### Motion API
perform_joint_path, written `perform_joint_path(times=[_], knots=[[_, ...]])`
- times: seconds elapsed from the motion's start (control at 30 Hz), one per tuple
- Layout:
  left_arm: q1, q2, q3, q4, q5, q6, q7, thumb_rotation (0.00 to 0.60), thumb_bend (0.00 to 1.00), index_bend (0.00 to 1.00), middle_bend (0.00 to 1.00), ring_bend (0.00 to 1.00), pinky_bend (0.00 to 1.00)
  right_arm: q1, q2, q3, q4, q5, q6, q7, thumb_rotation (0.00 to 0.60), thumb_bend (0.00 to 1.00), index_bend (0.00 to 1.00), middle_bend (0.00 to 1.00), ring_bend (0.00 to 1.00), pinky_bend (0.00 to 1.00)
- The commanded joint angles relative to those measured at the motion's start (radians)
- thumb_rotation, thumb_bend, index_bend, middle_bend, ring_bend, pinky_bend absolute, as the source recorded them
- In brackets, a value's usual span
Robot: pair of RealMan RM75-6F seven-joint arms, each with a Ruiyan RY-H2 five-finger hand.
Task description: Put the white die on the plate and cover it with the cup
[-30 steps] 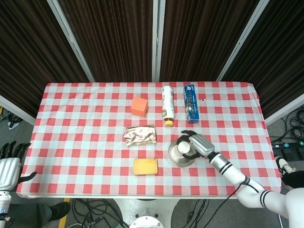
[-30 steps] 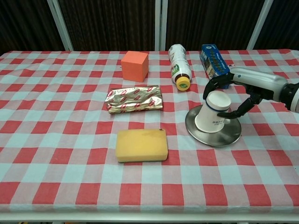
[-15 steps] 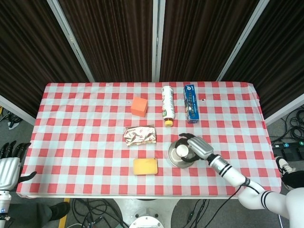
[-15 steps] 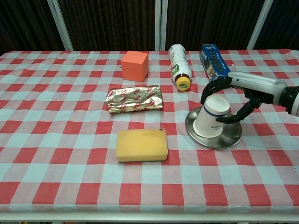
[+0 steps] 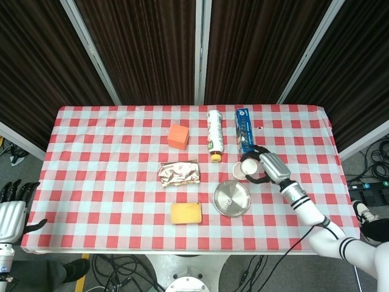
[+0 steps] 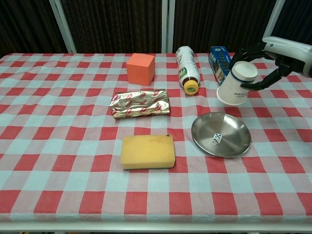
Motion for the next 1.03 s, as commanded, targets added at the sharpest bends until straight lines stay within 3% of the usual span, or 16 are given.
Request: perform_joint_path(times=[0.03,0.2,0.3,0.37,0.47,0.67,0.83,1.03], knots=[[0.001,0.001,0.001,-0.001,0.0,0.0,0.0,0.6,0.0,0.15,0.16,0.04,0.0,0.027,-0.042,0.025,0.083,0.041,-0.079,-0.013,0.6,0.25,0.46,0.32,0.11,0.13],[0.005,0.003,0.003,-0.006,-0.002,0.003,0.003,0.6,0.0,0.15,0.16,0.04,0.0,0.047,-0.083,0.012,0.15,0.044,-0.154,-0.003,0.6,0.25,0.3,0.27,0.07,0.11],[0.006,0.006,0.003,-0.008,-0.002,0.005,0.003,0.6,0.0,0.15,0.16,0.04,0.0,0.048,-0.078,0.001,0.146,0.033,-0.162,-0.016,0.6,0.2,0.07,0.16,0.01,0.07],[0.006,0.006,0.003,-0.007,-0.002,0.006,0.002,0.6,0.0,0.15,0.16,0.04,0.0,0.035,-0.063,0.003,0.125,0.028,-0.129,-0.035,0.6,0.16,0.0,0.08,0.0,0.03],[0.004,0.003,0.002,-0.001,0.0,0.003,-0.003,0.6,0.0,0.15,0.16,0.04,0.0,-0.005,-0.02,0.018,0.073,0.044,-0.06,-0.082,0.6,0.15,0.0,0.04,0.0,0.0],[-0.003,-0.008,0.0,0.021,0.002,-0.007,-0.019,0.6,0.0,0.15,0.16,0.04,0.0,-0.179,0.127,0.026,-0.132,0.092,0.2,-0.356,0.6,0.16,0.0,0.11,0.0,0.0],[-0.014,-0.026,-0.006,0.044,0.013,-0.008,-0.025,0.6,0.0,0.15,0.16,0.04,0.0,-0.347,0.273,-0.016,-0.375,0.11,0.399,-0.568,0.6,0.16,0.0,0.13,0.0,0.0],[-0.028,-0.052,-0.014,0.062,0.017,-0.014,-0.018,0.6,0.0,0.15,0.16,0.04,0.0,-0.494,0.343,-0.074,-0.533,0.075,0.56,-0.647,0.6,0.16,0.0,0.13,0.0,0.0]])
